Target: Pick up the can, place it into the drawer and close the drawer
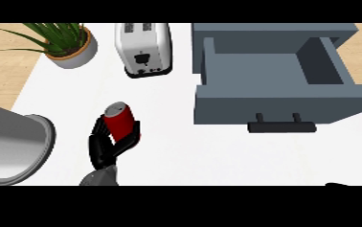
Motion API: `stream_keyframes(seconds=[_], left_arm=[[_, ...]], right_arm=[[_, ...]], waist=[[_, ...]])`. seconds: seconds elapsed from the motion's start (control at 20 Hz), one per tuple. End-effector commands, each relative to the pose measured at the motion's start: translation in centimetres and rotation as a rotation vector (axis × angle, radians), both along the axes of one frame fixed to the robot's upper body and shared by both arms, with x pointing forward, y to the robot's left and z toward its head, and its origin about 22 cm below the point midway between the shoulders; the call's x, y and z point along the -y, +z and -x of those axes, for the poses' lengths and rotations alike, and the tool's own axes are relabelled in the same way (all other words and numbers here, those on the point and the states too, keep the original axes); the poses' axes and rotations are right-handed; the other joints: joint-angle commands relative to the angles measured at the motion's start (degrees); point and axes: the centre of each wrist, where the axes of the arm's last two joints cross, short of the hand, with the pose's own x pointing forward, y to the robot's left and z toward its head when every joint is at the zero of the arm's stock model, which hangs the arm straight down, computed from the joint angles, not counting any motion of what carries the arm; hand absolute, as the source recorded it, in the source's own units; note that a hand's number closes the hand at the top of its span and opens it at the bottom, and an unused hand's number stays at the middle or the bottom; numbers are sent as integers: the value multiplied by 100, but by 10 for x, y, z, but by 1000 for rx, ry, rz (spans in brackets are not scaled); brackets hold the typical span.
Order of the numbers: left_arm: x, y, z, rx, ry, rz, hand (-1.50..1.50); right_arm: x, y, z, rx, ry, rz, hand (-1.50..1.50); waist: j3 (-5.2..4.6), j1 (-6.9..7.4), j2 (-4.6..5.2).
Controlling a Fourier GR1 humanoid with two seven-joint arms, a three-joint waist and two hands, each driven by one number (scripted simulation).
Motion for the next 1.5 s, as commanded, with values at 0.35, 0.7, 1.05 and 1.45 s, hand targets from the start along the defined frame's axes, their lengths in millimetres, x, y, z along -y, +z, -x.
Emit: stream_keyframes(seconds=[0.35,0.7,1.05,1.45], left_arm=[[-11,52,-84,62,-478,16,150],[35,90,-124,85,-573,-25,150],[61,165,-141,132,-668,-71,150],[122,253,-153,164,-708,-49,150]], right_arm=[[5,4,-14,17,18,10,-150],[5,8,0,13,-25,37,-150],[2,9,2,38,-26,32,-150],[4,10,-11,20,-20,40,-150]], waist=[[-4,-137,42],[1,-63,4],[7,24,-32],[5,14,-12]])
